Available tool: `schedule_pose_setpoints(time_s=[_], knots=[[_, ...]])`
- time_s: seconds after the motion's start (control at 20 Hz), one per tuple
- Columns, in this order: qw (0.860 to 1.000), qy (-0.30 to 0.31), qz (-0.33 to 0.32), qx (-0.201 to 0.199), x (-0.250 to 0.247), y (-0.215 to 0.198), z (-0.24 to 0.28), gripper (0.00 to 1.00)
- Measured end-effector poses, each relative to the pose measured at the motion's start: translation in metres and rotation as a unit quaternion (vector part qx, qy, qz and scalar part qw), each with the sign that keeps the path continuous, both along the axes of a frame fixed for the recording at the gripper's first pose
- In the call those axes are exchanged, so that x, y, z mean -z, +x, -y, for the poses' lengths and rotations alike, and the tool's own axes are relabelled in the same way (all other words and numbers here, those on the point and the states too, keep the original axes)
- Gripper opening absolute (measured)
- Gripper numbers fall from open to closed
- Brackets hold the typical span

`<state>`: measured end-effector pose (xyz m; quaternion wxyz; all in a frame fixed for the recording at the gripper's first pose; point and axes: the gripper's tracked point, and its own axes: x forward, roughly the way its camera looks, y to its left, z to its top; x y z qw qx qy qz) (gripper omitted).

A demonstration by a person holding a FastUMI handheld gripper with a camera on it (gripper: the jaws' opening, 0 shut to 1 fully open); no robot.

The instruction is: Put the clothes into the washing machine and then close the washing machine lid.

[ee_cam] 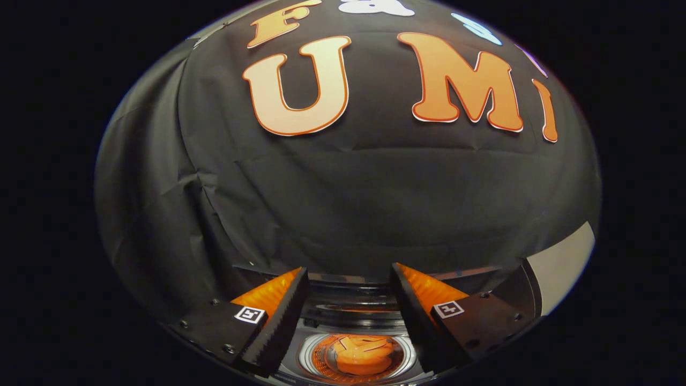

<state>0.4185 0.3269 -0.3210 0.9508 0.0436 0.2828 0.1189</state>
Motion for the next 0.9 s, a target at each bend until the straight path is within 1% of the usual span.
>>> schedule_pose_setpoints(time_s=[0.1,0.25,0.4,0.65,0.9], knots=[[1.000,0.000,0.004,0.004,0.002,0.012,0.000,0.98],[1.000,0.001,-0.011,0.010,0.018,0.023,0.000,0.99],[1.000,0.002,-0.007,0.020,0.022,0.032,0.000,0.99],[1.000,-0.005,0.004,0.029,0.023,0.023,0.000,0.99],[0.999,-0.011,0.032,0.034,0.017,-0.006,0.002,0.99]])
